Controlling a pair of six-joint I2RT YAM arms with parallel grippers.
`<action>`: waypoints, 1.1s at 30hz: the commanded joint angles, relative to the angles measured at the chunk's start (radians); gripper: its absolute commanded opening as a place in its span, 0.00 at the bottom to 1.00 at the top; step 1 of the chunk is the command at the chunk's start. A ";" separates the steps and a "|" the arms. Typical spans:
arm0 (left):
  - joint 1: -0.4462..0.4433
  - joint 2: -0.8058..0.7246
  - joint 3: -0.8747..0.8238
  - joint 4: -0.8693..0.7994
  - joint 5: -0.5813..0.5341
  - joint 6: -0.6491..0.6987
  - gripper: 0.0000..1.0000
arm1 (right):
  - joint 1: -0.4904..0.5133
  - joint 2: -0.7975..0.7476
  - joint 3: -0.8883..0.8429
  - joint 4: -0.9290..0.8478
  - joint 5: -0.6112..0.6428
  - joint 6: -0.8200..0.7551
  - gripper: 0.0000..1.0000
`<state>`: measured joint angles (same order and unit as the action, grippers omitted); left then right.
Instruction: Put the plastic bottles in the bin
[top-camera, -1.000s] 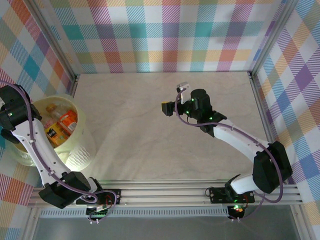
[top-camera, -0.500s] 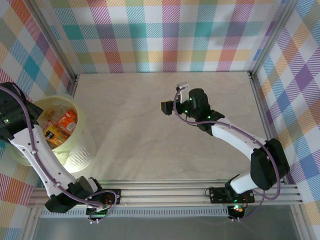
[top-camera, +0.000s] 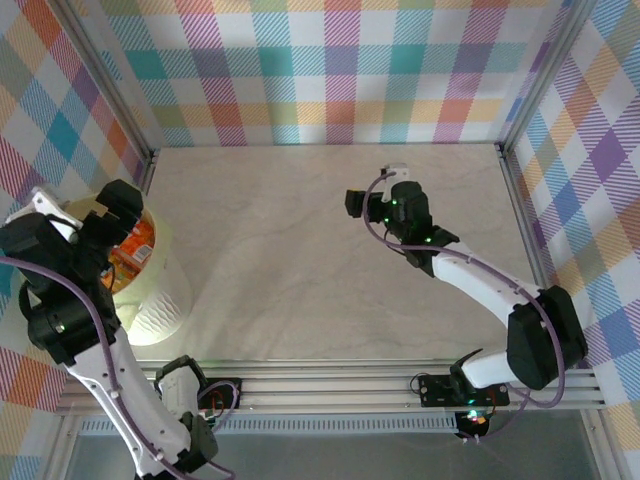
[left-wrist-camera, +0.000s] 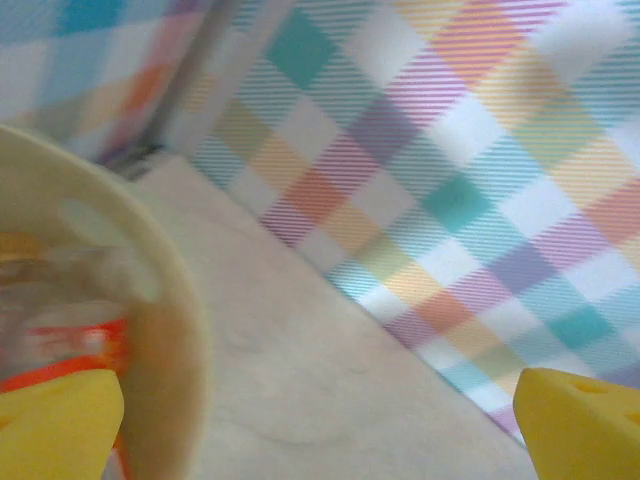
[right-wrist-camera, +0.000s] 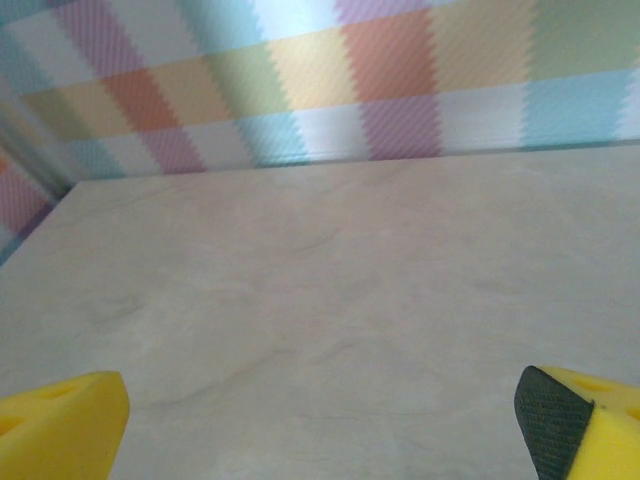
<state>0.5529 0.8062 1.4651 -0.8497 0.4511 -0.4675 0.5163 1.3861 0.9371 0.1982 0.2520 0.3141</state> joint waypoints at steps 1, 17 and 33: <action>-0.075 -0.032 -0.080 0.253 0.084 -0.137 1.00 | -0.054 -0.061 -0.020 -0.042 0.104 0.035 1.00; -0.880 0.328 -0.198 0.404 -0.522 0.232 1.00 | -0.404 -0.090 -0.247 -0.084 0.172 -0.076 1.00; -0.782 0.496 -0.675 0.845 -0.688 0.448 1.00 | -0.492 0.123 -0.432 0.419 -0.200 -0.296 1.00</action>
<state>-0.2668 1.2995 0.8249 -0.1463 -0.2600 -0.0544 0.0319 1.5188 0.5602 0.4458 0.1524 0.0750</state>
